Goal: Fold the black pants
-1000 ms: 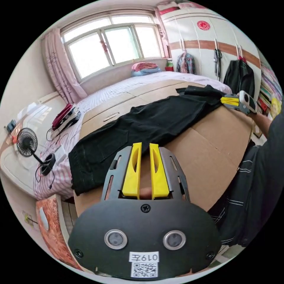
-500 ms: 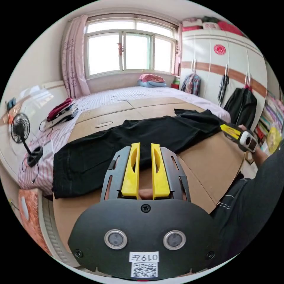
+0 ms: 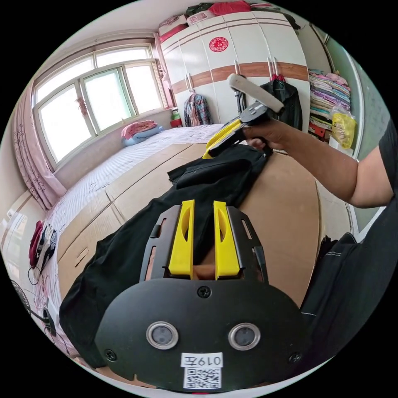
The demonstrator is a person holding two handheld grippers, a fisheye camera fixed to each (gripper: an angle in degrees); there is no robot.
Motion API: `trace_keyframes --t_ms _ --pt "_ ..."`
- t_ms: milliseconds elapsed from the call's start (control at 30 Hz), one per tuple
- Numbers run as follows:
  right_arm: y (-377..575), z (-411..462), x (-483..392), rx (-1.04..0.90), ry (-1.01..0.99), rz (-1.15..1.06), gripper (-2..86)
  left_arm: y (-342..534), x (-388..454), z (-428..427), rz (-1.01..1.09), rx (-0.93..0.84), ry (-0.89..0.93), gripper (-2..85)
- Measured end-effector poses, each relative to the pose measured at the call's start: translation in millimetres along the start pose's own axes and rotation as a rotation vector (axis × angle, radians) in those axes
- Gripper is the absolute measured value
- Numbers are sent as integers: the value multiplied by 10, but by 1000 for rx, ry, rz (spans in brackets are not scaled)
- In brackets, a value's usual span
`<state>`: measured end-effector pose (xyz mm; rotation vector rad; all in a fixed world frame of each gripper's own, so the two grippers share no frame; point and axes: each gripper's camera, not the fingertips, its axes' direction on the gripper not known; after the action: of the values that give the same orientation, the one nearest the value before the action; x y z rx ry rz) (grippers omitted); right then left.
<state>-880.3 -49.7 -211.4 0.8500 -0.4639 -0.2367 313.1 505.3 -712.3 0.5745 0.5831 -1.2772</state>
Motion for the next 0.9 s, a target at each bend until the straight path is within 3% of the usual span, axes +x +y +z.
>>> trace_keyframes --t_ms 100,267,367,533,900 --pt "-143 48 496 -85 -139 101 81 -186 -53 241 4 10 -21 64" --pt "-62 -199 1224 -22 -251 334 87 -631 -428 751 -41 23 20 63" --pt "-126 -269 1627 -14 -485 369 92 -853 -639 1162 -65 -9 89 61" --pt "-335 -348 1899 -142 -571 315 39 -987 -846 1759 -124 -67 158 57" --pt "483 -1929 2437 313 -467 473 -8 -1521 -1217 2566 -216 -51 149 63"
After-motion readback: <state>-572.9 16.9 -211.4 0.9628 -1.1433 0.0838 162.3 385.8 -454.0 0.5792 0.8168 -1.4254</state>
